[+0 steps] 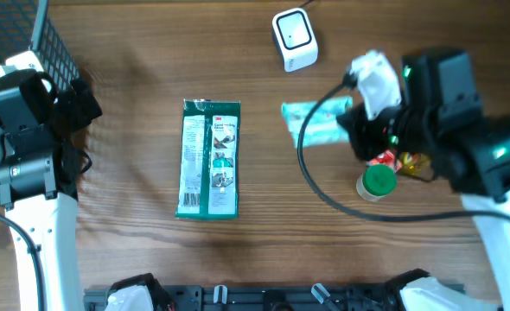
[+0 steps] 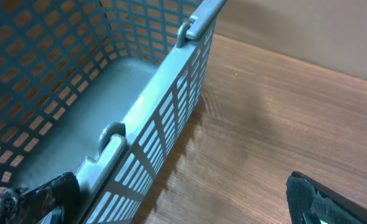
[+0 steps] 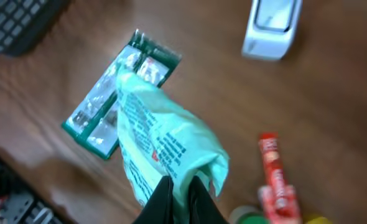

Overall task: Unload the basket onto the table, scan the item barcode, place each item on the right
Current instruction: 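Carry the Kleenex pack up to the white scanner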

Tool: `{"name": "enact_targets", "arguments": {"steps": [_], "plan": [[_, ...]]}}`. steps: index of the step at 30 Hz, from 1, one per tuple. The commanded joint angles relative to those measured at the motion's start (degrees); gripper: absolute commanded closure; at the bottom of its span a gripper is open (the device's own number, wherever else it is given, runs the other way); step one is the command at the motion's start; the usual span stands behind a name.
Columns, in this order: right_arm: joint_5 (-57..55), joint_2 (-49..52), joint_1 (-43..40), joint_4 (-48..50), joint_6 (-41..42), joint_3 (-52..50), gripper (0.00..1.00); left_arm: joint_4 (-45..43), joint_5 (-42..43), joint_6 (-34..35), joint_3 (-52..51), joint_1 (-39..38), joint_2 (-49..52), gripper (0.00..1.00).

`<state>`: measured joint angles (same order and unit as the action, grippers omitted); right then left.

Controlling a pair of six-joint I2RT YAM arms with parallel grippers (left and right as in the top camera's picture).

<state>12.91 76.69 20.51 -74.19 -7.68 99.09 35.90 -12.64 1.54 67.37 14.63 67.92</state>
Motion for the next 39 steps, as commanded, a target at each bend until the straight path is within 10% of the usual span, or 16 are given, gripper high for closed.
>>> {"name": "enact_targets", "arguments": {"steps": [1, 24, 39], "plan": [[-4.17, 7.89, -0.24, -3.52, -4.98, 14.34, 0.96, 2.97, 3.15, 2.29, -3.19, 0.22, 2.27, 0.00], [-51.17, 48.65, 1.97, 36.28, -31.95, 20.55, 0.95, 2.97, 3.15, 2.29, -3.19, 0.24, 2.27, 0.00], [-52.02, 57.37, 6.82, 48.50, -37.20, 20.41, 0.96, 2.97, 3.15, 2.29, -3.19, 0.24, 2.27, 0.00]]}}
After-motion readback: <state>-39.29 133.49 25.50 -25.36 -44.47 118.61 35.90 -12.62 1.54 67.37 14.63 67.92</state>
